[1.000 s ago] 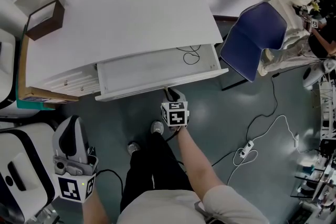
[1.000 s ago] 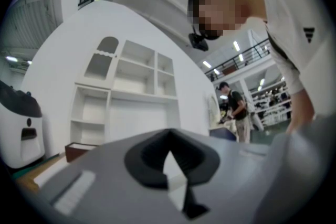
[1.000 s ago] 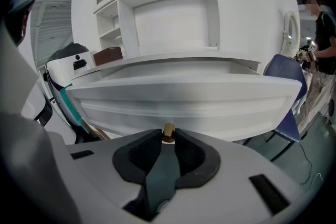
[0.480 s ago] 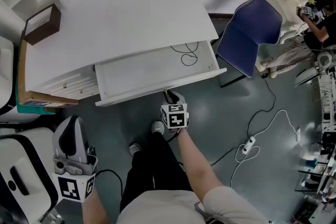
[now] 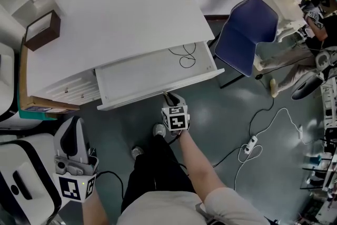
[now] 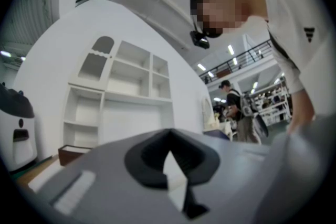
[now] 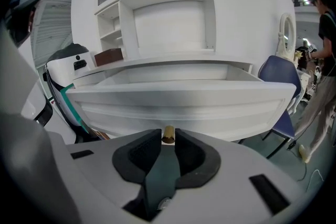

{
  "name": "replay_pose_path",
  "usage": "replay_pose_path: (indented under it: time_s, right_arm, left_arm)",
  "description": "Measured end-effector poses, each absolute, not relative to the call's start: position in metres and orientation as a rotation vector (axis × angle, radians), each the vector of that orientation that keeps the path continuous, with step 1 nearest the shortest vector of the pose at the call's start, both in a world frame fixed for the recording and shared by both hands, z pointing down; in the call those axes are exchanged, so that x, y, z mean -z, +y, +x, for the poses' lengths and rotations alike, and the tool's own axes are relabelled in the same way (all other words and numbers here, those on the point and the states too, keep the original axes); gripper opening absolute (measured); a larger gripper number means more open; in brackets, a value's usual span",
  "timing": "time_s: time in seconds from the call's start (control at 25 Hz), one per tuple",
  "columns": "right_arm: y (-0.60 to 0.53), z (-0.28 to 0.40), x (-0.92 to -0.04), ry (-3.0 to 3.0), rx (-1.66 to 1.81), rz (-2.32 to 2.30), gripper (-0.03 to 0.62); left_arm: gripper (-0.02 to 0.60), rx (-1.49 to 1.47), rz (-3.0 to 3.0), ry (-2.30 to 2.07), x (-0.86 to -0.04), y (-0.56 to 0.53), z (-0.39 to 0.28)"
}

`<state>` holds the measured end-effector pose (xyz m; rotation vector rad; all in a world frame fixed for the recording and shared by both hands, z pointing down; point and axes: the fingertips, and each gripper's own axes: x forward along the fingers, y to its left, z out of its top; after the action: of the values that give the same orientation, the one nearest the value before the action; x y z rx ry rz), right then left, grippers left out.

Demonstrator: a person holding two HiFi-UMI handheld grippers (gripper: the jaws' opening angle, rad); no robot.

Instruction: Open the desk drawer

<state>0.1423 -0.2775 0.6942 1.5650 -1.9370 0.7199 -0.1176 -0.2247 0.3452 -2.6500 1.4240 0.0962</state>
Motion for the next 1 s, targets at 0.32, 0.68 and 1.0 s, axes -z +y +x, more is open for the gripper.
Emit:
replay_pose_path:
  time_s: [0.32,0.68,1.0]
  right_arm:
    - [-0.261,0.148,-0.645,-2.02,-0.673,1.674,0.002]
    - [-0.238,0.148,-0.582,-2.097,-0.58,1.782,0.002]
    - [-0.223,0.149,-0.519,-2.163,-0.47,1.871,0.002]
  left_arm:
    - [0.006,-0.118,-2.646,1.39,-0.333,-0.219,-0.118]
    - [0.006,-0.122,-2.663,1.359,-0.326,-0.21,-0.118]
    - [0.006,-0.097,-2.686,1.346,-0.325,-0.206,-0.117]
